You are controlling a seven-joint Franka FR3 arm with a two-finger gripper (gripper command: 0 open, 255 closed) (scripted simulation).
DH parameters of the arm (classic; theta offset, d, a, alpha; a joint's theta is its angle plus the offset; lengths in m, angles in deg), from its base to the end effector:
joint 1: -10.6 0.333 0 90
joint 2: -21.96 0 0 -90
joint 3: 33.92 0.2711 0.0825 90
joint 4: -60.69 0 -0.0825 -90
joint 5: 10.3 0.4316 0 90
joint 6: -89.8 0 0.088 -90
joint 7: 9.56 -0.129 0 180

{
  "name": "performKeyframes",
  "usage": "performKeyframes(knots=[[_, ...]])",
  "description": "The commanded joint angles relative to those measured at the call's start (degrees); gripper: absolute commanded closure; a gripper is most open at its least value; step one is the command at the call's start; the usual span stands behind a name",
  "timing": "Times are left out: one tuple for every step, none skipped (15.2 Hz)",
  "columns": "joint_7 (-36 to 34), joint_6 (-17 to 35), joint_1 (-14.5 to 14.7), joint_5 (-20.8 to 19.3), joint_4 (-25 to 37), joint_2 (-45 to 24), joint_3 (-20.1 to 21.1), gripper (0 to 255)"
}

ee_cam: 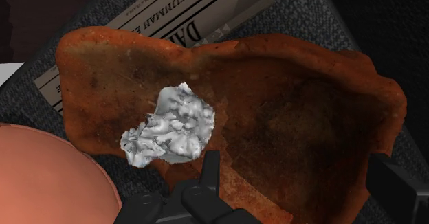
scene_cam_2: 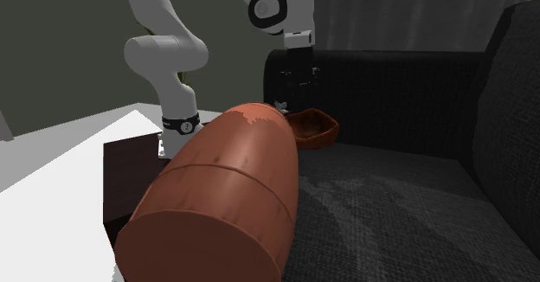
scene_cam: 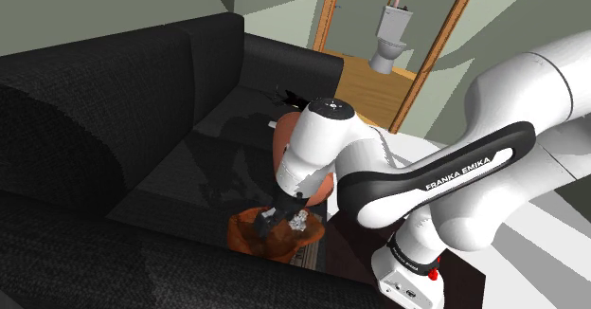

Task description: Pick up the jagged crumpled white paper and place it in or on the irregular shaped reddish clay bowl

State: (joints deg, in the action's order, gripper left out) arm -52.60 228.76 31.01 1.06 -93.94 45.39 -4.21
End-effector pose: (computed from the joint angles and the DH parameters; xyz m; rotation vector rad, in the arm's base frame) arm 0.3087 0.3256 0.2555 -3.1073 0.0735 -0.1769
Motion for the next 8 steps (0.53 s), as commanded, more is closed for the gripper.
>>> performKeyframes(knots=[[0.00, 0.00, 0.00, 0.00, 0.00, 0.00, 0.00, 0], [0.00, 0.01, 0.00, 0.00, 0.00, -0.01, 0.00, 0], [0.39, -2.51, 0.46, 0.41, 0.72, 1.84, -0.64, 0], [0.70, -5.00, 0.84, 0.69, 1.52, 3.55, -1.25, 0], [0.95, -7.44, 1.15, 0.86, 2.41, 5.13, -1.84, 0], [1.11, -9.34, 1.35, 0.94, 3.17, 6.29, -2.29, 0], [1.10, -9.33, 1.37, 0.93, 3.17, 6.28, -2.31, 0], [1.10, -9.34, 1.38, 0.93, 3.16, 6.29, -2.31, 0]])
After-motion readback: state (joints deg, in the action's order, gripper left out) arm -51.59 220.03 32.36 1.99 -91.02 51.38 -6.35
